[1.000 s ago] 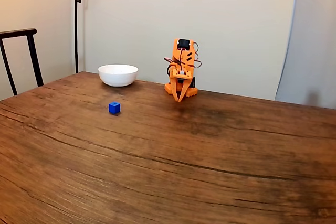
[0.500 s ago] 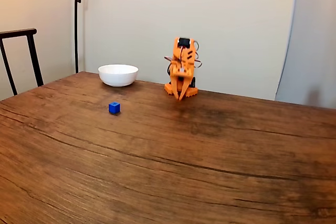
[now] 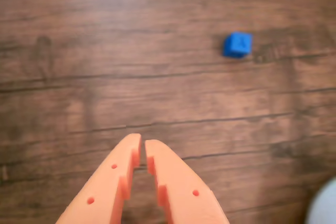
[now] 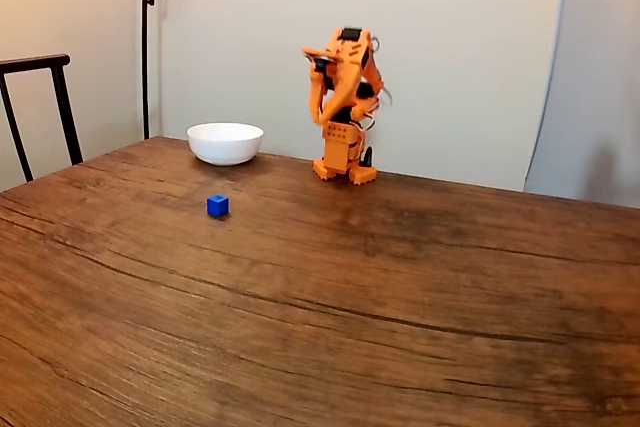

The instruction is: Grasp the cube and drop it in the bowl

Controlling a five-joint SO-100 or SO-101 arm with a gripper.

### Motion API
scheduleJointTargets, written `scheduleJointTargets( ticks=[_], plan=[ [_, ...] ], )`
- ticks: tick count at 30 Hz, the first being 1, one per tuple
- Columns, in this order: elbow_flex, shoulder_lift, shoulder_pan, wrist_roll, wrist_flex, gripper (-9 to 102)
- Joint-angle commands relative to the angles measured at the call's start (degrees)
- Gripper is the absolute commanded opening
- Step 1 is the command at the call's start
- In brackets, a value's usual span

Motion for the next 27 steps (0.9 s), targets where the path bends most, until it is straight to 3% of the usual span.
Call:
scheduleJointTargets(
  ticks=[1, 14, 27],
  plan=[
    [-9.32, -10.55, 2.37, 1.49, -0.18, 0],
    [-41.92, -48.96, 5.89, 3.6, -0.18, 0],
    [-57.13, -71.72, 9.32, 3.6, -0.26, 1]
  ],
)
